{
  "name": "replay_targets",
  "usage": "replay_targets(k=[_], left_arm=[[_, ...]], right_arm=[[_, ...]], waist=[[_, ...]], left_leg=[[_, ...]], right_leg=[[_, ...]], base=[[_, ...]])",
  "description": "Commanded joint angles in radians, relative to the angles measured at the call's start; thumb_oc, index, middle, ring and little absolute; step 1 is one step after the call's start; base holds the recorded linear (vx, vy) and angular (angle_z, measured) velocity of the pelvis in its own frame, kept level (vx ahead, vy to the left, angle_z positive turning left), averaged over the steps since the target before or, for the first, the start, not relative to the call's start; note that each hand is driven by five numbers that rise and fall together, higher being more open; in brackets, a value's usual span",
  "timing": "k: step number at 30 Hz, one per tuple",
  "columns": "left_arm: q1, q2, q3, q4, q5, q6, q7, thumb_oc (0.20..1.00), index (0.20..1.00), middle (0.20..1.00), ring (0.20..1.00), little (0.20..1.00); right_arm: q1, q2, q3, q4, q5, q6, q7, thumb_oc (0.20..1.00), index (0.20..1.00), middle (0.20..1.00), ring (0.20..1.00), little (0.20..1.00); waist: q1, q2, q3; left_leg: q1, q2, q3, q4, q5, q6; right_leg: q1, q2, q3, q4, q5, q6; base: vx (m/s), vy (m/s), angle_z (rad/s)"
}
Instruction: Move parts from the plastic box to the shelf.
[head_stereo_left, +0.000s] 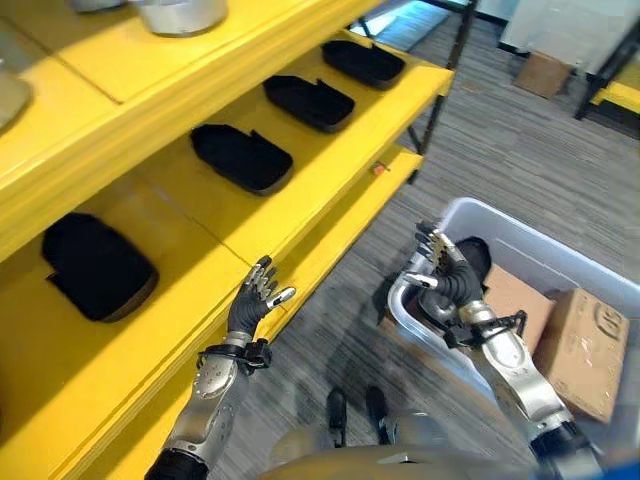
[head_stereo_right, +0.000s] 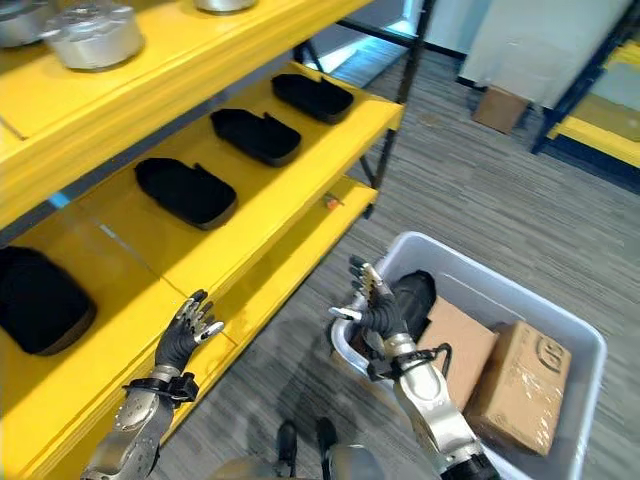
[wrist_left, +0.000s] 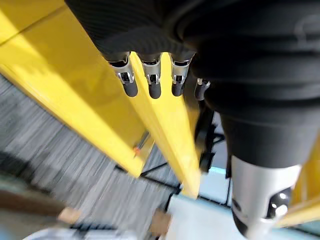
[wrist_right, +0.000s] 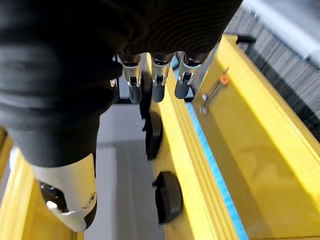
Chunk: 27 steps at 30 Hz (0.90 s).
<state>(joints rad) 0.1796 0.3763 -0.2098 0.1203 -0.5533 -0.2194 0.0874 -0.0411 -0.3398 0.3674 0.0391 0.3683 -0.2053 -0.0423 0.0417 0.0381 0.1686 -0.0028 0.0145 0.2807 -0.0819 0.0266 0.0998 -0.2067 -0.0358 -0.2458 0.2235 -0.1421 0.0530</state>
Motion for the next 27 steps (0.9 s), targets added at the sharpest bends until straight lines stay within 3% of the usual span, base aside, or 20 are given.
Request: replay_targets(k=[1,7,12,16,18,20,22,24,27], left_arm=[[0.018,0.028,0.045,-0.058,0.036,-0.037,-0.001,1.000,1.000,1.000,1.000,1.000],[0.009,0.026,0.056,-0.062,0.040,-0.032,-0.006,1.000,1.000,1.000,1.000,1.000],[-0.003,0.006,0.068,-0.037,0.055,-0.027,-0.001,1.000,1.000,1.000,1.000,1.000],[-0.031,-0.011,0.058,-0.029,0.045,-0.028,0.012,1.000,1.000,1.000,1.000,1.000],[-0.038,-0.014,0.050,-0.026,0.039,-0.024,0.007,1.000,1.000,1.000,1.000,1.000],[-0.036,-0.016,0.047,-0.027,0.036,-0.023,0.004,1.000,1.000,1.000,1.000,1.000],[-0.021,-0.021,0.054,-0.030,0.036,-0.023,0.004,1.000,1.000,1.000,1.000,1.000],[-0.022,-0.026,0.050,-0.028,0.029,-0.027,0.005,1.000,1.000,1.000,1.000,1.000],[-0.023,-0.026,0.050,-0.028,0.029,-0.027,0.005,1.000,1.000,1.000,1.000,1.000]], right_arm=[[0.018,0.006,0.023,-0.086,-0.021,-0.030,0.009,1.000,1.000,1.000,1.000,1.000],[-0.013,0.026,0.032,-0.083,-0.044,-0.014,0.000,1.000,1.000,1.000,1.000,1.000],[-0.017,0.031,0.034,-0.085,-0.035,-0.004,0.005,1.000,1.000,1.000,1.000,1.000],[-0.016,0.001,0.022,-0.100,-0.012,-0.006,0.006,1.000,1.000,1.000,1.000,1.000],[-0.012,-0.018,0.016,-0.110,0.004,-0.013,0.006,1.000,1.000,1.000,1.000,1.000],[-0.002,-0.028,0.013,-0.118,0.016,-0.012,0.005,1.000,1.000,1.000,1.000,1.000],[0.007,-0.040,0.006,-0.127,0.031,-0.016,0.010,1.000,1.000,1.000,1.000,1.000],[0.005,-0.056,0.003,-0.125,0.030,-0.023,0.010,1.000,1.000,1.000,1.000,1.000],[0.005,-0.056,0.002,-0.125,0.030,-0.023,0.010,1.000,1.000,1.000,1.000,1.000]], waist=[[0.001,-0.006,-0.019],[-0.006,-0.013,-0.019],[-0.001,-0.050,-0.043],[-0.029,-0.047,-0.065],[-0.041,-0.045,-0.064],[-0.043,-0.046,-0.055],[-0.036,-0.055,-0.037],[-0.011,-0.077,0.000],[-0.013,-0.076,0.000]], left_leg=[[0.017,-0.022,-0.107,0.014,-0.061,-0.071],[0.068,-0.011,-0.043,0.020,-0.107,-0.070],[0.101,-0.020,-0.014,0.042,-0.148,-0.074],[0.112,0.044,-0.020,0.068,-0.146,-0.118],[0.100,0.096,-0.019,0.126,-0.122,-0.152],[0.069,0.130,-0.033,0.217,-0.090,-0.177],[0.000,0.161,-0.071,0.394,-0.036,-0.201],[-0.093,0.116,-0.159,0.554,0.029,-0.204],[-0.097,0.117,-0.162,0.558,0.027,-0.205]], right_leg=[[0.092,-0.132,-0.141,-0.117,0.147,0.080],[0.084,-0.284,-0.160,-0.199,0.321,0.157],[0.136,-0.282,-0.184,-0.247,0.351,0.179],[0.154,-0.217,-0.160,-0.245,0.282,0.143],[0.164,-0.165,-0.147,-0.251,0.231,0.107],[0.179,-0.126,-0.132,-0.265,0.206,0.079],[0.200,-0.088,-0.116,-0.286,0.186,0.042],[0.199,-0.088,-0.108,-0.294,0.193,0.013],[0.198,-0.087,-0.110,-0.294,0.193,0.012]], base=[[0.10,-0.030,-1.63],[0.08,-0.092,-0.75],[0.11,-0.133,-0.31],[0.19,-0.318,-0.18],[0.15,-0.342,-0.06],[0.11,-0.272,-0.06],[0.06,-0.267,-0.24],[-0.04,-0.149,-0.46],[0.00,-0.014,-0.42]])
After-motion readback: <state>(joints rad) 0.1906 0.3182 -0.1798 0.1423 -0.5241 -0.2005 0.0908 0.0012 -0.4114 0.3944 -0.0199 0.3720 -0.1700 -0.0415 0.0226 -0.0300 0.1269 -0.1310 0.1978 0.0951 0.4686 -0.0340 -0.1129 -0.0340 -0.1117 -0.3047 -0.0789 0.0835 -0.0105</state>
